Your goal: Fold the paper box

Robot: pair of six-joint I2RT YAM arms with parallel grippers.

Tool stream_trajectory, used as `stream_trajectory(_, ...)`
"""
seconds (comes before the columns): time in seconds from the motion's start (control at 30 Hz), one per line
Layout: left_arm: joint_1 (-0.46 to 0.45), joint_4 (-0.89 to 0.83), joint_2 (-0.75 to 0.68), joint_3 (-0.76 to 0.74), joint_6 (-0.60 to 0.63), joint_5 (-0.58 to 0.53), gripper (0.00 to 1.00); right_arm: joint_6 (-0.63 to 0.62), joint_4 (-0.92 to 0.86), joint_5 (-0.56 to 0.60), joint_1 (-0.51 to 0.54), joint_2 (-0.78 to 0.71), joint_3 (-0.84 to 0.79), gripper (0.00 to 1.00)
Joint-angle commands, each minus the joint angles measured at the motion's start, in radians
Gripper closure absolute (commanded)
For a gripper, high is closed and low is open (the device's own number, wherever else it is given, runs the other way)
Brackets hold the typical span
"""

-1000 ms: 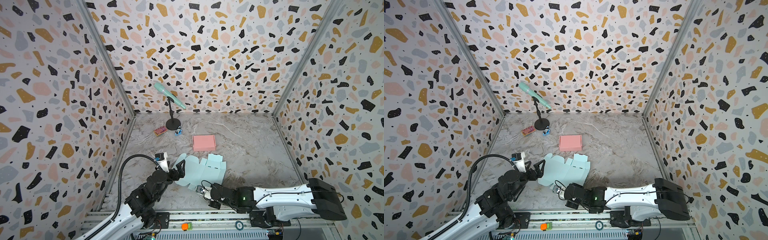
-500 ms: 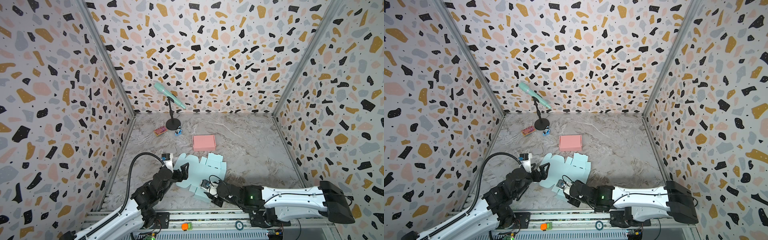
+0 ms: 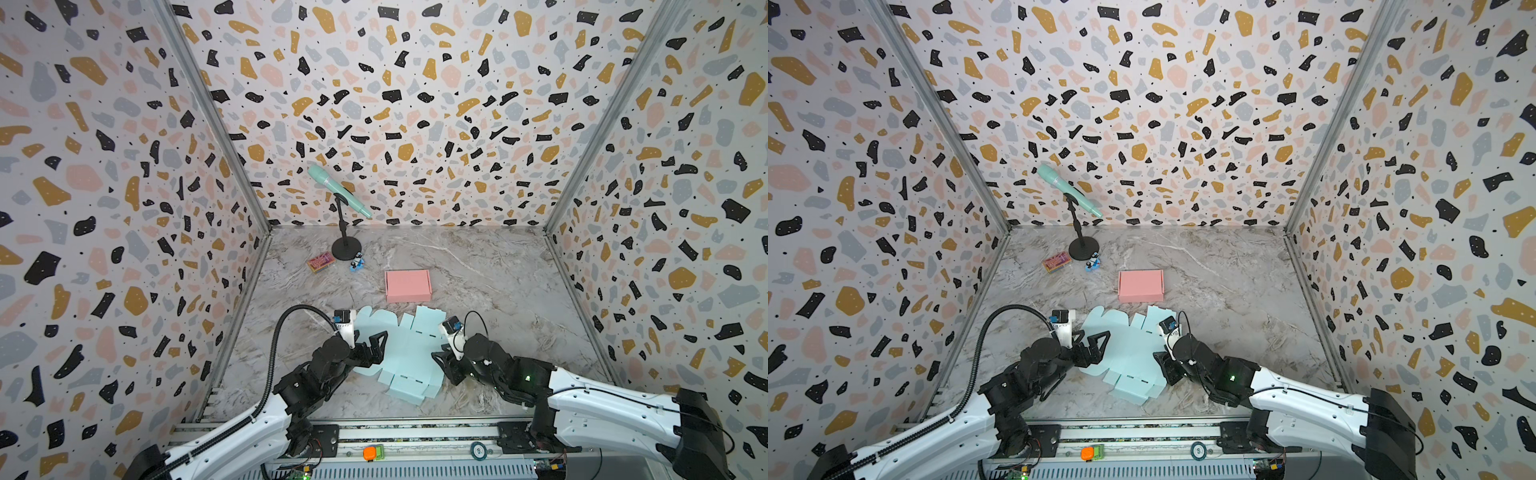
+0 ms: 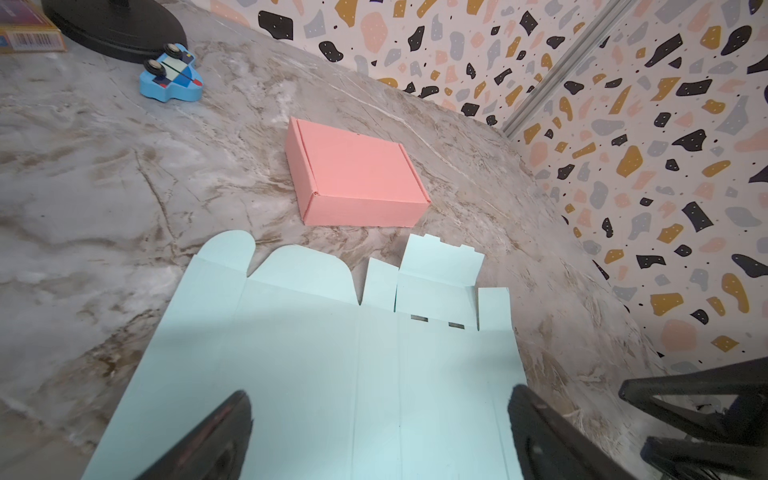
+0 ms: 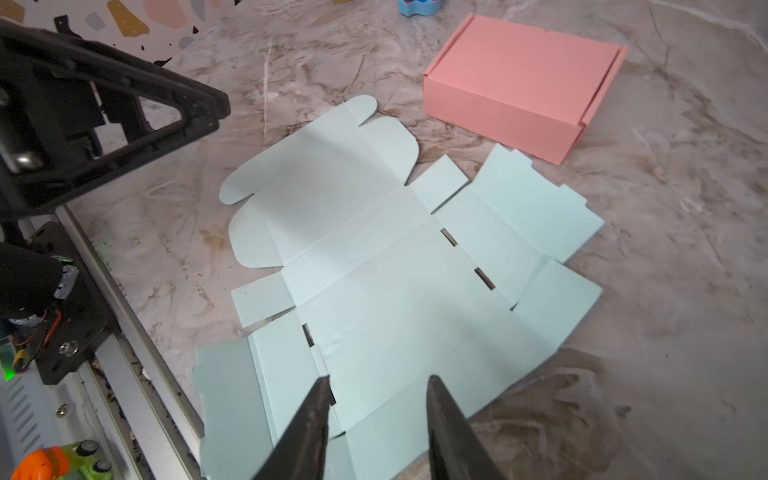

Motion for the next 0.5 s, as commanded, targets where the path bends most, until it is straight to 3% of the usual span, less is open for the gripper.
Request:
stream_trajectory(0.0,0.003,0.097,0.022,-0.015,-0.012,0.039,0.03,0.078,-0.078,-0.007,-0.03,-0.016,-0.016,0.6)
stream_trajectory(0.47,-0.048,0.224,0.084,-0.078,-0.008,0.088,0.02,0.182,0.026,-0.201,-0.16,-0.156,-0.206,0.6)
